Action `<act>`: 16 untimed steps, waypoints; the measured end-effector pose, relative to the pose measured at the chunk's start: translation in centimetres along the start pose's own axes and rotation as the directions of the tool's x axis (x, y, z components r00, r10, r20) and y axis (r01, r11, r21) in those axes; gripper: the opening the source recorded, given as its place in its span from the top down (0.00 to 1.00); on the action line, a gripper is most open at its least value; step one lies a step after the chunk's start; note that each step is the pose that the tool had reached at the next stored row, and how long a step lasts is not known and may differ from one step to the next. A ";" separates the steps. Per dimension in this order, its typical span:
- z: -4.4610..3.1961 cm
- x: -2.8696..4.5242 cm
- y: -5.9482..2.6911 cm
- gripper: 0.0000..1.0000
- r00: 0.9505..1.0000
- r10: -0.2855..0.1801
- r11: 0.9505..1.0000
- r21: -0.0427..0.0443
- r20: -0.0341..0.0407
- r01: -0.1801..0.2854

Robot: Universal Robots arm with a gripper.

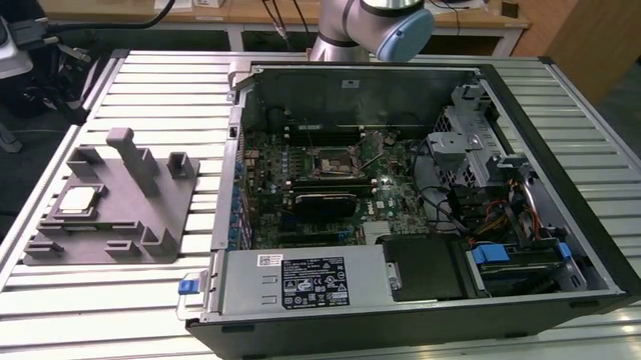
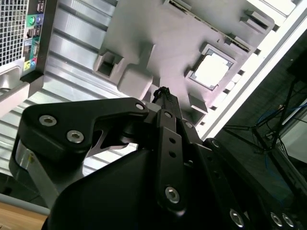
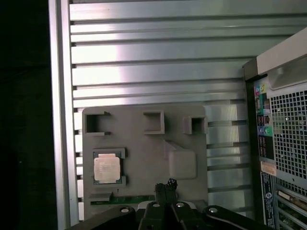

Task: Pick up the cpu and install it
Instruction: 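Reach for the cpu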

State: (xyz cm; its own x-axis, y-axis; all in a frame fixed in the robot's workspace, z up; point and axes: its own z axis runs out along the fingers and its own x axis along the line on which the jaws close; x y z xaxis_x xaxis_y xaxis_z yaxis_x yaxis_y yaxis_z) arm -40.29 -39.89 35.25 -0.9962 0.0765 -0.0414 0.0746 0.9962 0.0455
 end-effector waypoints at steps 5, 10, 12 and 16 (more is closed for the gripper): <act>0.59 0.77 -0.08 0.89 1.000 0.000 1.000 0.000 0.000 0.000; 1.20 1.54 -0.17 0.89 1.000 0.000 1.000 0.000 0.000 0.000; 1.46 1.85 -0.20 0.89 1.000 0.000 1.000 0.000 0.000 0.000; 2.00 2.44 -0.27 0.89 1.000 0.000 1.000 0.000 0.000 0.000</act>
State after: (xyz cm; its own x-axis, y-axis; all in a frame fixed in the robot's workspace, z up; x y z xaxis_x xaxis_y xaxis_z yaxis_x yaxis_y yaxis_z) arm -42.65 -39.89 33.14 -0.9962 0.0769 -0.0416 0.0750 0.9961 0.0456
